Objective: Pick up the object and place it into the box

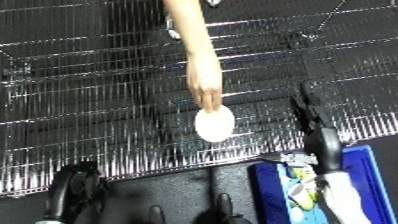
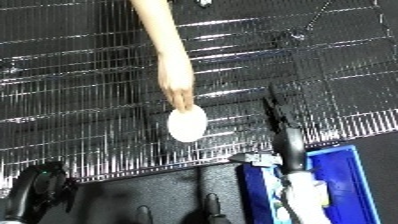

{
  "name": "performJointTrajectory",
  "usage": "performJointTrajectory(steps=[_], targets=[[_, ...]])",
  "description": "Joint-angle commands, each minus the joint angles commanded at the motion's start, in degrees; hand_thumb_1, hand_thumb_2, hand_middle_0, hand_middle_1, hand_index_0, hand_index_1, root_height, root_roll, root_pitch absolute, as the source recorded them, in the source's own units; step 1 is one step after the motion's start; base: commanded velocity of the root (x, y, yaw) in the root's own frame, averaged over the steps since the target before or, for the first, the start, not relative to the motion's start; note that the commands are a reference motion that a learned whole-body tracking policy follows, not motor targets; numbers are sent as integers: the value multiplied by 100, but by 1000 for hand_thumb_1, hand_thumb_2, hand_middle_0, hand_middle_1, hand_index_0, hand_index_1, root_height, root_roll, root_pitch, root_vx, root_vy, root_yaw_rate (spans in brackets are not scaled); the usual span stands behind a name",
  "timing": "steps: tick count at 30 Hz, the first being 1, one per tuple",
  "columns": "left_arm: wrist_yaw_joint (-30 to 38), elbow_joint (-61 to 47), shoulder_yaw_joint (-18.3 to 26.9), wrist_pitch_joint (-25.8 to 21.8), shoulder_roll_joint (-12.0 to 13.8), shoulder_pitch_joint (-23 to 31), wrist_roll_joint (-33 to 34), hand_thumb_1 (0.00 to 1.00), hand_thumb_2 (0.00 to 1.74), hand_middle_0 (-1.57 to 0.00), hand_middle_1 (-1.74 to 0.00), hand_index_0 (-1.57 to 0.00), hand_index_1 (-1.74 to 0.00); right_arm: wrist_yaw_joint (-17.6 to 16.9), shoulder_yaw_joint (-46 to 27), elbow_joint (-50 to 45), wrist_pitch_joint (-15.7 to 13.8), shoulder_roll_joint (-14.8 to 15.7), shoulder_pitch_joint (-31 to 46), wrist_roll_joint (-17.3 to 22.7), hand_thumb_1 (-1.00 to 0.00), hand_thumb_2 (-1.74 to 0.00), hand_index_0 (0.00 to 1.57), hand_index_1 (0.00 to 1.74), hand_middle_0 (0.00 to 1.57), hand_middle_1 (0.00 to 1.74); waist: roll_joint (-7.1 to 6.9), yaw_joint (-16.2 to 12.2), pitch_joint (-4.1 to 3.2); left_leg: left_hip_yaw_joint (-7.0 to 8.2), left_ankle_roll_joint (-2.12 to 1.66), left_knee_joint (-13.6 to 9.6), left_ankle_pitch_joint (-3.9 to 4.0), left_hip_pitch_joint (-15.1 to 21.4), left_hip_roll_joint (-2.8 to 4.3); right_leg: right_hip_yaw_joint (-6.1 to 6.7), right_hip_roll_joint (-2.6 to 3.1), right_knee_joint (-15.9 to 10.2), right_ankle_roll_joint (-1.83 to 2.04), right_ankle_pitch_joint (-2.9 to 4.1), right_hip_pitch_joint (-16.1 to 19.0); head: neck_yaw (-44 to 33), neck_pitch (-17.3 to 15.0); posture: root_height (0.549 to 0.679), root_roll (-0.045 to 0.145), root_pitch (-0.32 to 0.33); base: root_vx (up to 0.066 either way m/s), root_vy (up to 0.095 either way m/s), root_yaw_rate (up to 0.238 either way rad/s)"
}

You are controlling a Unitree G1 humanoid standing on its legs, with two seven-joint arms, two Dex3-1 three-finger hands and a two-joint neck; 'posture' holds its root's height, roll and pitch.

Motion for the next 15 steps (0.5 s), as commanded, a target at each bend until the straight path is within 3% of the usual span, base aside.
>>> performJointTrajectory(steps=[6, 10, 15], targets=[[5, -17, 22, -40, 0, 38, -7, 1000, 1740, -1570, -1740, -1570, -1740, 70, 35, 56, 54, -6, 9, -35, 0, 0, 0, 0, 0, 0, 17, 12, 38, -10, -4, 108, -28, -72, -17, -7, -18, 95, 0, -14, -56, -41, 24, 660, 40, -119, 18, 15, 12], [42, -35, 16, -56, 6, 16, 26, 1000, 1740, -1570, -1740, -1570, -1740, 109, 82, 120, 97, -16, -27, -133, 0, 0, 0, 0, 0, 0, 34, 26, 102, -18, 2, 229, -52, -173, -41, -7, -45, 215, 7, -20, -151, -50, 96, 658, 42, -120, 17, 17, 32], [96, -86, -23, -86, 58, -26, 46, 1000, 1740, -1570, -1740, -1570, -1740, 77, 182, 195, 176, -74, -159, -309, 0, 0, 0, 0, 0, 0, 70, 51, 152, -26, 31, 423, -83, -420, -92, 0, -102, 471, 28, -34, -446, 27, 227, 654, 44, -107, -15, 20, 40]])
